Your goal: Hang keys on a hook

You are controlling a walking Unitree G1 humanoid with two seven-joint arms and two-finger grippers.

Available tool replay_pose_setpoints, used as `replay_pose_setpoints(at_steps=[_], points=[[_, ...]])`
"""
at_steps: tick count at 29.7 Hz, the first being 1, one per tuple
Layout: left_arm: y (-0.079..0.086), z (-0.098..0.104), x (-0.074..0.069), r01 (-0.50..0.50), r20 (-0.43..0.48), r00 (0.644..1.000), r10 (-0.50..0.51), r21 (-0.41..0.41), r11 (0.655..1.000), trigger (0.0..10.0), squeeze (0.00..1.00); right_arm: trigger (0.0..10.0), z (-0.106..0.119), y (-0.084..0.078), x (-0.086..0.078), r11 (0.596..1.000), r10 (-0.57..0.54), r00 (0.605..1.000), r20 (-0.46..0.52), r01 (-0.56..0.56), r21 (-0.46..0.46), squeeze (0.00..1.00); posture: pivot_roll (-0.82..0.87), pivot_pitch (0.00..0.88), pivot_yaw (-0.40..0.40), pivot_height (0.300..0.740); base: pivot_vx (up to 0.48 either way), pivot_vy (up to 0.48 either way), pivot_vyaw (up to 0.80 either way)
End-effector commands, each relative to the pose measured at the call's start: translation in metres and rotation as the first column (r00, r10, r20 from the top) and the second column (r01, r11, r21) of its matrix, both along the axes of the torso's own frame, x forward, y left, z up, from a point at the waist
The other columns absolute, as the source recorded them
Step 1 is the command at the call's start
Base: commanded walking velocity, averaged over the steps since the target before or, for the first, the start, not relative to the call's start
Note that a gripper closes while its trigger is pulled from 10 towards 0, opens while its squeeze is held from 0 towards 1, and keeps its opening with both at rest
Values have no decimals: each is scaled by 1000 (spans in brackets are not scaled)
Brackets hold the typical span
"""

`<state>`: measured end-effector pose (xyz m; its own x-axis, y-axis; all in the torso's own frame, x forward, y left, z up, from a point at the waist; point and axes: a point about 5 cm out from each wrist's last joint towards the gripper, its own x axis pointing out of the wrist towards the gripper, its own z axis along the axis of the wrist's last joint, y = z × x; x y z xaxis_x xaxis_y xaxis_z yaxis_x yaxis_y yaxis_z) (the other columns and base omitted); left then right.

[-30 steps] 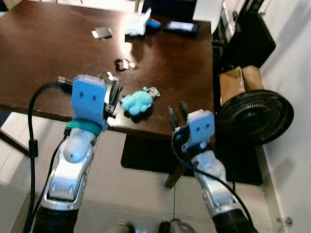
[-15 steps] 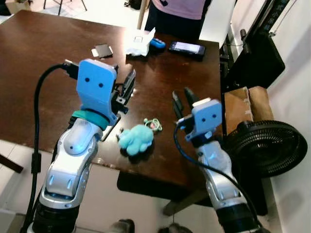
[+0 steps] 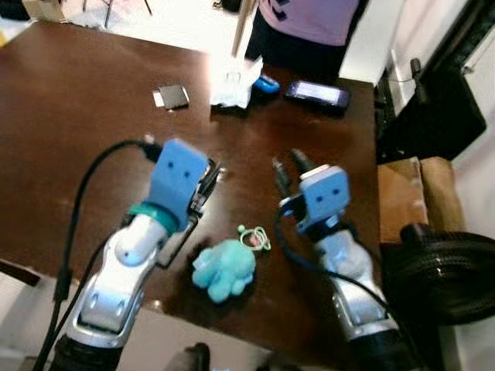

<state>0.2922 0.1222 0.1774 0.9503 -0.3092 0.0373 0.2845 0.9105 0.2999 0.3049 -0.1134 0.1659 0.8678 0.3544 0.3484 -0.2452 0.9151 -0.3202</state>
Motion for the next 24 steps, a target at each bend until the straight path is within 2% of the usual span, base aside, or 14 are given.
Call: replay_pose_setpoints(at_steps=[1, 4, 6, 8, 15, 20, 22, 23, 24], points=[[-1, -9, -2, 10, -38, 999, -10, 20, 1000, 10000, 0, 10000, -7, -2, -2, 1000, -6, 1000, -29, 6, -8, 0, 58, 86, 68, 740, 0, 0, 0], [11, -44, -9, 41, -163, 986, -23, 111, 993, 10000, 0, 10000, -12, -1, -3, 1000, 1, 999, -45, -1, -19, 0, 61, 90, 68, 740, 0, 0, 0], [11, -44, -9, 41, -163, 986, -23, 111, 993, 10000, 0, 10000, -12, -1, -3, 1000, 1, 999, -45, -1, -19, 0, 61, 90, 68, 740, 0, 0, 0], [14, -58, -14, 53, -214, 977, -26, 122, 991, 10000, 0, 10000, -13, -1, -4, 1000, 0, 999, -48, -1, -22, 0, 58, 97, 69, 740, 0, 0, 0], [17, -69, -20, 90, -243, 969, -46, 172, 981, 10000, 0, 10000, -15, -2, -5, 999, -1, 998, -56, -1, -32, 0, 57, 100, 68, 740, 0, 0, 0], [17, -71, -25, 130, -277, 958, -80, 168, 977, 10000, 0, 10000, -16, -3, -5, 999, -1, 998, -58, -1, -38, 0, 56, 102, 66, 740, 0, 0, 0], [8, -59, -29, 148, -337, 929, -154, -44, 988, 10000, 0, 10000, -18, -6, -5, 999, -6, 998, -69, 3, -48, 0, 59, 106, 64, 740, 0, 0, 0], [8, -59, -29, 148, -337, 929, -154, -44, 988, 10000, 0, 10000, -18, -6, -5, 999, -6, 998, -69, 3, -48, 0, 59, 106, 64, 740, 0, 0, 0], [7, -55, -26, 112, -331, 933, -139, -98, 989, 10000, 0, 10000, -19, -6, -5, 999, -8, 997, -73, 4, -50, 0, 55, 108, 64, 740, 0, 0, 0]])
